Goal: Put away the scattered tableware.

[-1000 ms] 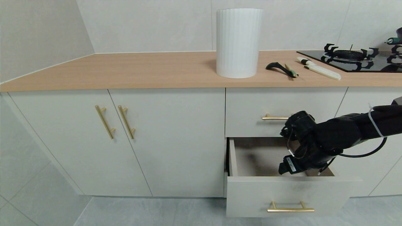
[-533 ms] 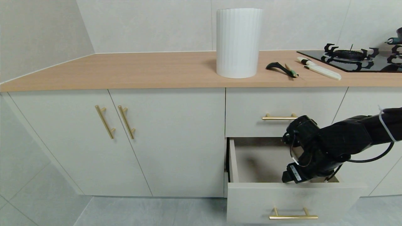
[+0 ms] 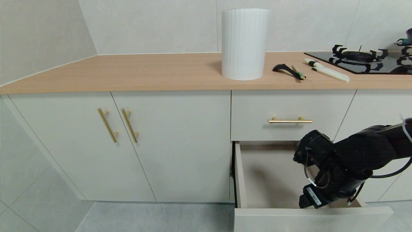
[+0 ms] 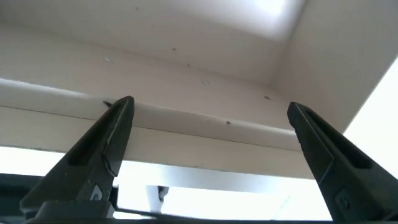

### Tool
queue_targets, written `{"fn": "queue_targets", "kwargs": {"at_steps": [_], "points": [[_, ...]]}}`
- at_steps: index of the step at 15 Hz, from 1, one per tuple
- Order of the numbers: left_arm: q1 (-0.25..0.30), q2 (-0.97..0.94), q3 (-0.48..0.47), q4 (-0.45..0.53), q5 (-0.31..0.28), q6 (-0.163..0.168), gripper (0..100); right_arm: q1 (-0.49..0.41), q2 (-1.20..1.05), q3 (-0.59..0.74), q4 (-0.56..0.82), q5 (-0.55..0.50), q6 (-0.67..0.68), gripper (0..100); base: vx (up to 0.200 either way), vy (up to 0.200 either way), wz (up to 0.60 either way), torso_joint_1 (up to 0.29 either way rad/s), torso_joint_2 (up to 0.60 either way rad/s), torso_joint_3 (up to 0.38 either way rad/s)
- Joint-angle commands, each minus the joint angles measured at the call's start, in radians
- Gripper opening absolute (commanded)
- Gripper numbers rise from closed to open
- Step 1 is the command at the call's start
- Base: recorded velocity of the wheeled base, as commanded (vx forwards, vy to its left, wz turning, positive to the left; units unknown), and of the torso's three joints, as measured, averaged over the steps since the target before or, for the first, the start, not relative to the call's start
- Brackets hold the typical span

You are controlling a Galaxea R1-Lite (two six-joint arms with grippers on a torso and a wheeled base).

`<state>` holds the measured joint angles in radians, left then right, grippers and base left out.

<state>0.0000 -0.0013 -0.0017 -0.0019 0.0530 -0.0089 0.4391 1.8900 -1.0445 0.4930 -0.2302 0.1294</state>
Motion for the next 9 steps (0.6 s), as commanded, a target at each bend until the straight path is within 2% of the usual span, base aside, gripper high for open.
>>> {"fn": "queue_targets", "kwargs": {"at_steps": [1, 5, 7, 8, 9], "points": [[0.0, 0.001, 0.0, -0.001, 0.001, 0.0, 100, 0.021, -0.005, -0.002, 0.093, 0.0, -0.007, 100, 0.0, 0.0, 0.0, 0.0, 0.0, 0.0], [0.0, 0.001, 0.0, -0.001, 0.001, 0.0, 100, 0.026, -0.023, -0.011, 0.102, 0.0, -0.01, 100, 0.0, 0.0, 0.0, 0.0, 0.0, 0.0], [0.0, 0.001, 0.0, -0.001, 0.001, 0.0, 100, 0.024, -0.078, -0.072, 0.093, 0.006, 0.019, 100, 0.0, 0.0, 0.0, 0.0, 0.0, 0.0], [0.0, 0.001, 0.0, -0.001, 0.001, 0.0, 100, 0.024, -0.111, -0.083, 0.091, 0.031, 0.046, 100, 0.0, 0.0, 0.0, 0.0, 0.0, 0.0], [0.0, 0.001, 0.0, 0.0, -0.001, 0.0, 100, 0.021, -0.196, -0.094, 0.093, 0.112, 0.058, 100, 0.0, 0.0, 0.0, 0.0, 0.0, 0.0]]}}
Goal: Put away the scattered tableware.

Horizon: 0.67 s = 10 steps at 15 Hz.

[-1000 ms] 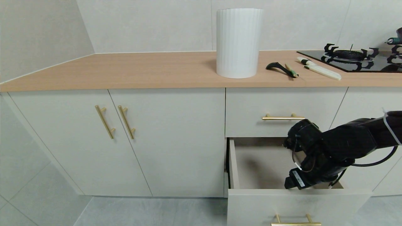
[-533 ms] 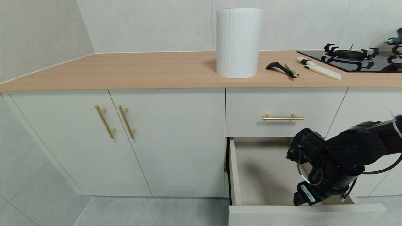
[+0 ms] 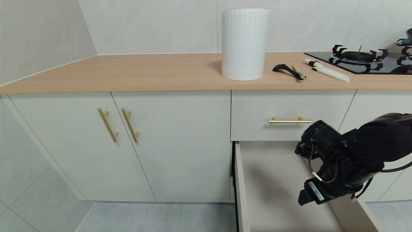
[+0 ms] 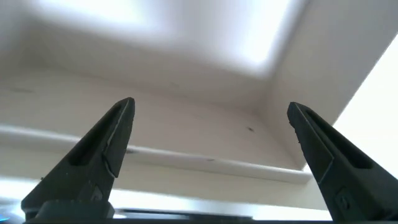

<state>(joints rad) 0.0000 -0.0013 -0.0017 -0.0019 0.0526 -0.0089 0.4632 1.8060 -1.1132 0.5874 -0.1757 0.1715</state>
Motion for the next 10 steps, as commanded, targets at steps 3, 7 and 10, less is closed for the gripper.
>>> {"fn": "queue_targets", "kwargs": {"at_steps": [3, 7, 10], "points": [[0.0, 0.001, 0.0, -0.001, 0.001, 0.0, 100, -0.028, -0.232, -0.036, -0.005, 0.101, 0.013, 100, 0.0, 0.0, 0.0, 0.0, 0.0, 0.0], [0.0, 0.001, 0.0, -0.001, 0.0, 0.0, 100, -0.047, -0.304, -0.042, -0.02, 0.101, 0.011, 100, 0.0, 0.0, 0.0, 0.0, 0.0, 0.0], [0.0, 0.001, 0.0, -0.001, 0.001, 0.0, 100, -0.049, -0.323, -0.042, -0.024, 0.099, 0.01, 100, 0.0, 0.0, 0.0, 0.0, 0.0, 0.0]]}}
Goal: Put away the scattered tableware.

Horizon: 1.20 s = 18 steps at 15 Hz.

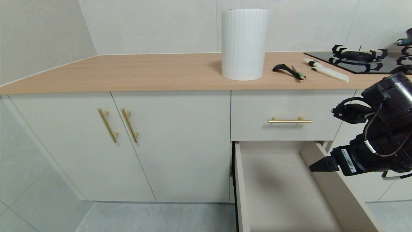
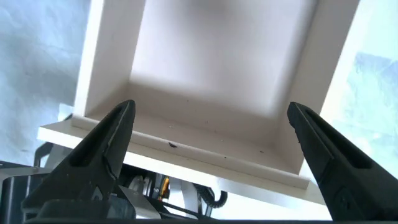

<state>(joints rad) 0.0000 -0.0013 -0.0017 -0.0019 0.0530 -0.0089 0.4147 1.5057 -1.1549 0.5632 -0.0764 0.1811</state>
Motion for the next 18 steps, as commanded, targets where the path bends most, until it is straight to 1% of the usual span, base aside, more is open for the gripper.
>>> {"fn": "queue_targets", "kwargs": {"at_steps": [1, 5, 8, 14, 18], "points": [[0.0, 0.001, 0.0, -0.001, 0.001, 0.0, 100, -0.001, -0.025, 0.0, -0.002, 0.0, 0.0, 100, 0.0, 0.0, 0.0, 0.0, 0.0, 0.0], [0.0, 0.001, 0.0, -0.001, 0.001, 0.0, 100, -0.001, -0.019, 0.001, -0.029, 0.0, 0.0, 100, 0.0, 0.0, 0.0, 0.023, -0.2, -0.272], [0.0, 0.001, 0.0, 0.0, 0.001, 0.0, 100, -0.001, -0.015, 0.001, -0.029, 0.0, 0.0, 100, 0.0, 0.0, 0.0, 0.074, -0.53, -0.344], [0.0, 0.001, 0.0, -0.001, 0.001, 0.0, 100, -0.001, 0.01, 0.001, -0.052, 0.0, 0.0, 100, 0.0, 0.0, 0.0, 0.139, -0.48, -0.336], [0.0, 0.001, 0.0, 0.0, 0.001, 0.0, 100, -0.004, 0.031, 0.001, -0.129, -0.005, 0.001, 100, 0.0, 0.0, 0.0, 0.167, -0.47, -0.312]]}}
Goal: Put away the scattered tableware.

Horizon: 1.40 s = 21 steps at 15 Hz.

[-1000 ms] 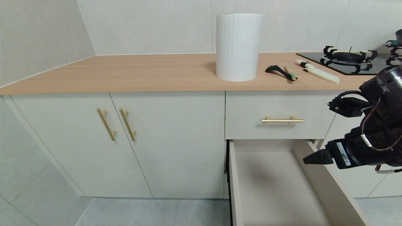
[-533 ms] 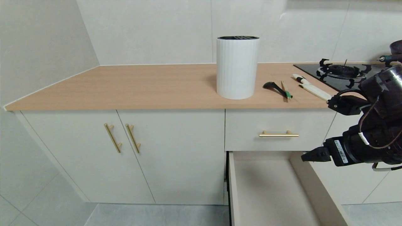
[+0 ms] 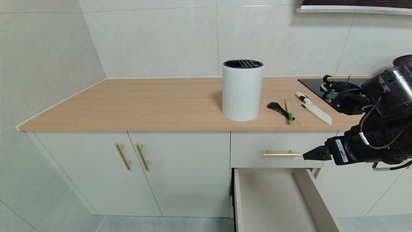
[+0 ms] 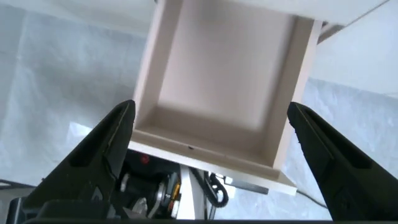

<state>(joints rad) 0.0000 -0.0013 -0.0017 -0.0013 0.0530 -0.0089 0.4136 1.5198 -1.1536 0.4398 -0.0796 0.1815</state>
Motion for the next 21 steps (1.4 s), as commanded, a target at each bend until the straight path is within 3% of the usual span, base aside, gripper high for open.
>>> {"fn": "queue_targets", "kwargs": {"at_steps": [1, 4, 7, 9, 12, 14, 21], "points": [[0.0, 0.001, 0.0, 0.0, 0.001, 0.0, 100, -0.015, 0.031, -0.006, -0.038, -0.008, 0.0, 100, 0.0, 0.0, 0.0, 0.178, -0.5, -0.31], [0.0, 0.001, 0.0, 0.0, 0.001, 0.0, 100, -0.026, 0.092, -0.11, -0.076, -0.009, 0.0, 100, 0.0, 0.0, 0.0, 0.067, -0.17, -0.115], [0.0, 0.001, 0.0, 0.0, 0.001, 0.0, 100, -0.045, 0.283, -0.417, 0.028, -0.043, 0.072, 100, 0.0, 0.0, 0.0, 0.002, -0.02, -0.011], [0.0, 0.001, 0.0, 0.0, -0.001, 0.0, 100, -0.044, 0.431, -0.624, 0.154, -0.157, 0.204, 100, 0.0, 0.0, 0.0, 0.0, 0.0, 0.0], [0.0, 0.001, 0.0, 0.0, -0.001, 0.0, 100, -0.026, 0.563, -0.681, 0.152, -0.39, 0.228, 100, 0.0, 0.0, 0.0, 0.0, 0.0, 0.0], [0.0, 0.001, 0.0, 0.0, 0.001, 0.0, 100, -0.019, 0.616, -0.707, 0.125, -0.456, 0.257, 100, 0.0, 0.0, 0.0, 0.0, 0.0, 0.0], [0.0, 0.001, 0.0, 0.0, -0.001, 0.0, 100, -0.024, 0.668, -0.738, 0.1, -0.456, 0.276, 100, 0.0, 0.0, 0.0, 0.0, 0.0, 0.0]]}}
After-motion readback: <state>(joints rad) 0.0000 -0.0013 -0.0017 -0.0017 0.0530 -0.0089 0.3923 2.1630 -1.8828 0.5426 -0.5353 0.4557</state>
